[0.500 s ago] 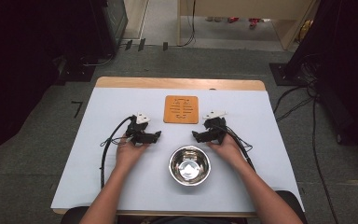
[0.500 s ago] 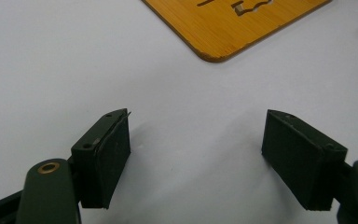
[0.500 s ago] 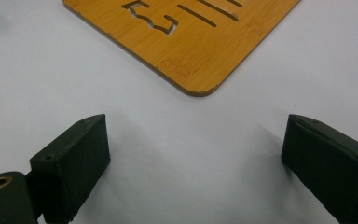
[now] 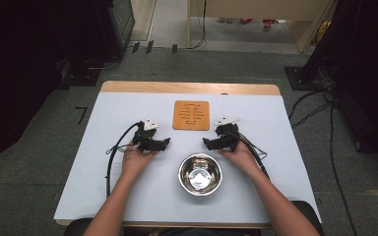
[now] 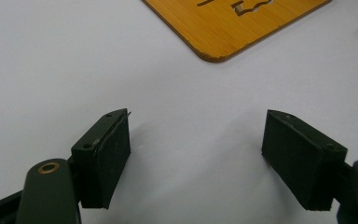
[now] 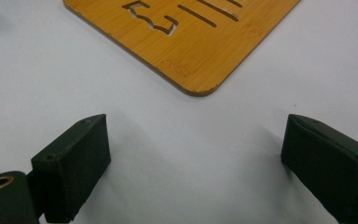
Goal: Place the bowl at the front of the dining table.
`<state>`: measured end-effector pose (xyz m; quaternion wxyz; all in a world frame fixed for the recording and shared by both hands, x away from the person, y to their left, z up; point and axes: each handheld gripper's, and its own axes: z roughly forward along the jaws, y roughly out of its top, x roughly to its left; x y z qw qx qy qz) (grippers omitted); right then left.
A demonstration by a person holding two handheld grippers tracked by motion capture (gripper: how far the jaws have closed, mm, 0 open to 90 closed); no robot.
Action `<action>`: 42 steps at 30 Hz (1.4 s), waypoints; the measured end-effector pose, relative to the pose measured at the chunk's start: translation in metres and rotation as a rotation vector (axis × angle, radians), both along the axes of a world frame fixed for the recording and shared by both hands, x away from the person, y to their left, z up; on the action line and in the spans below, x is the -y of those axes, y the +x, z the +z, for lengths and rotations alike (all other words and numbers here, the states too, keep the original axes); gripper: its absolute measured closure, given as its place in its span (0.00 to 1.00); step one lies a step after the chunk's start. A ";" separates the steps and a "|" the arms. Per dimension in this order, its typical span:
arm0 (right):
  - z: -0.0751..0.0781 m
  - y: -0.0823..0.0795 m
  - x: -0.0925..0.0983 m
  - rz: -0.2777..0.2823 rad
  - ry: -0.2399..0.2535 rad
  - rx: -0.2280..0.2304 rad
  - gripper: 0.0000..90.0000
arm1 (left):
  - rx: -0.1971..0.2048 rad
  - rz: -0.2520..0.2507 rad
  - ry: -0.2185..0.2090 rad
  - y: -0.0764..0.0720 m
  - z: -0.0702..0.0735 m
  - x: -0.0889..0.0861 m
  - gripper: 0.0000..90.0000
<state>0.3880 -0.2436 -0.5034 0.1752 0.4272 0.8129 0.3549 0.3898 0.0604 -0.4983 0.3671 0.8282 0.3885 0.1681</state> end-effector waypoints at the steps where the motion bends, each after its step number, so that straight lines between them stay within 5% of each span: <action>1: 0.000 0.000 0.000 0.000 0.000 0.000 0.08 | 0.000 0.000 0.000 0.000 0.000 0.000 0.26; 26: 0.000 0.000 0.000 0.000 -0.001 0.000 0.08 | -0.013 -0.002 -0.008 0.001 0.000 0.003 0.20; 42: 0.000 0.000 0.000 0.000 0.000 0.000 0.08 | -0.056 -0.003 -0.013 0.000 0.007 0.001 0.17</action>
